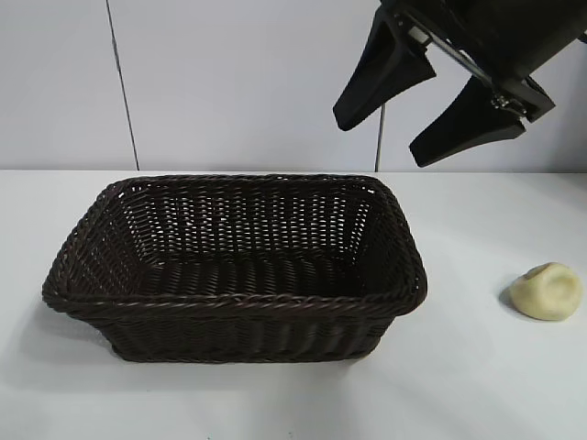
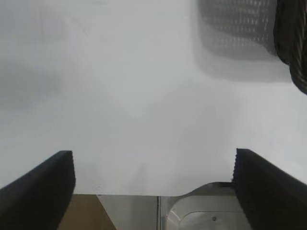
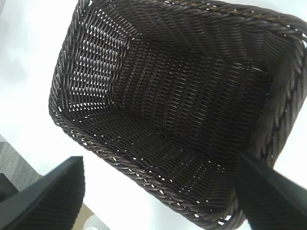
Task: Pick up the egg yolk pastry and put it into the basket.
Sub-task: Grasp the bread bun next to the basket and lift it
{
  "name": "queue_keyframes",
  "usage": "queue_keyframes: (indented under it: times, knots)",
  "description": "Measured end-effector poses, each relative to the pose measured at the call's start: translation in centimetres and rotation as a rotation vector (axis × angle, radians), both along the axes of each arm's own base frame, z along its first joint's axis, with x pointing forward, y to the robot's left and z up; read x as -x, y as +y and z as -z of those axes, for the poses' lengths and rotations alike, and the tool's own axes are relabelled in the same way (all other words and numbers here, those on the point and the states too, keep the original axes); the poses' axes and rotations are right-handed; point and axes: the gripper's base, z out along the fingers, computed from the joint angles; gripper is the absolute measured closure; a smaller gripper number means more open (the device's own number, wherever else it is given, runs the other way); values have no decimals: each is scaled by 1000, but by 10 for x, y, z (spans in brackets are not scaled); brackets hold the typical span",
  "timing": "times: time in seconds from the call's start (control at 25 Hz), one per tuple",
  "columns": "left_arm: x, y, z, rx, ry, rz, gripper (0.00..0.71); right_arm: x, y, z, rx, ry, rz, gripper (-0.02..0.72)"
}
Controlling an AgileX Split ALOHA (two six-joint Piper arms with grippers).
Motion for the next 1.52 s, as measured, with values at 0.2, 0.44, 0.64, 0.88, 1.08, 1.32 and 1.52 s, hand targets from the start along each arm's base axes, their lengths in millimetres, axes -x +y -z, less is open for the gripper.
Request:
queue_keyframes:
  times: [0.2,0.44,0.64,0.88,1.08,1.32,1.52]
  knots:
    - [38,0,20,-1,-108,-1,64,0,0,0,0,0,0,93]
    - [63,0,10,-3,-295,-1,64,0,0,0,0,3,-2,93]
    - [76,0,7,-3,-381,-1,64,0,0,0,0,3,-2,93]
    - [94,0,4,-3,-498,-1,64,0,0,0,0,3,-2,93]
    - [114,0,3,-3,-628,-1,64,0,0,0,0,3,-2,93]
    - [118,0,4,-4,-642,-1,64,1,0,1,-8,34,33,93]
    - [118,0,4,-4,-642,-1,64,2,-6,3,65,69,54,93]
